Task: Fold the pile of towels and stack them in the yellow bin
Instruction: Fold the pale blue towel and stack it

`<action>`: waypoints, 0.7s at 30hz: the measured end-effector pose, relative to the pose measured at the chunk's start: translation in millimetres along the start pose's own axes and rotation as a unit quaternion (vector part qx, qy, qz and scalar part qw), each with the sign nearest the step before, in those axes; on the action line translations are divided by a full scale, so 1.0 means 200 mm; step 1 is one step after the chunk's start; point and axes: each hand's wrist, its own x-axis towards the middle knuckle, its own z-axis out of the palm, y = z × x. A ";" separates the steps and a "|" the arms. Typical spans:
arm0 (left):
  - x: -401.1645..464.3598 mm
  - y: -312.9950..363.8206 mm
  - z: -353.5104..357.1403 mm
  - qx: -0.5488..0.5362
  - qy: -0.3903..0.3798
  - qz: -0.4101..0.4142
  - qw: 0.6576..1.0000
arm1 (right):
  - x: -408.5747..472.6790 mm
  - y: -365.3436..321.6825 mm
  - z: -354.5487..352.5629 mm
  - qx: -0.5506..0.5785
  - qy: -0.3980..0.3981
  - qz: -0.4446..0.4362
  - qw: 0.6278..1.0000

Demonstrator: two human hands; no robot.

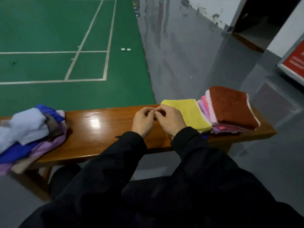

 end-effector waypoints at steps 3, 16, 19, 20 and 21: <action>-0.10 -0.03 -0.25 0.035 0.028 0.021 0.999 | -0.02 -0.13 0.12 0.037 -0.026 -0.039 0.998; -0.18 -0.37 -1.67 0.493 0.290 -0.161 0.805 | -0.15 -0.40 0.41 0.061 -0.185 -0.097 0.976; -0.14 -0.38 -1.68 0.456 0.286 -0.175 0.824 | -0.16 -0.38 0.40 0.040 -0.187 -0.096 0.977; -0.14 -0.37 -1.68 0.457 0.286 -0.177 0.823 | -0.16 -0.37 0.39 0.035 -0.188 -0.095 0.977; -0.14 -0.36 -1.67 0.453 0.299 -0.167 0.823 | -0.16 -0.36 0.38 0.033 -0.187 -0.093 0.977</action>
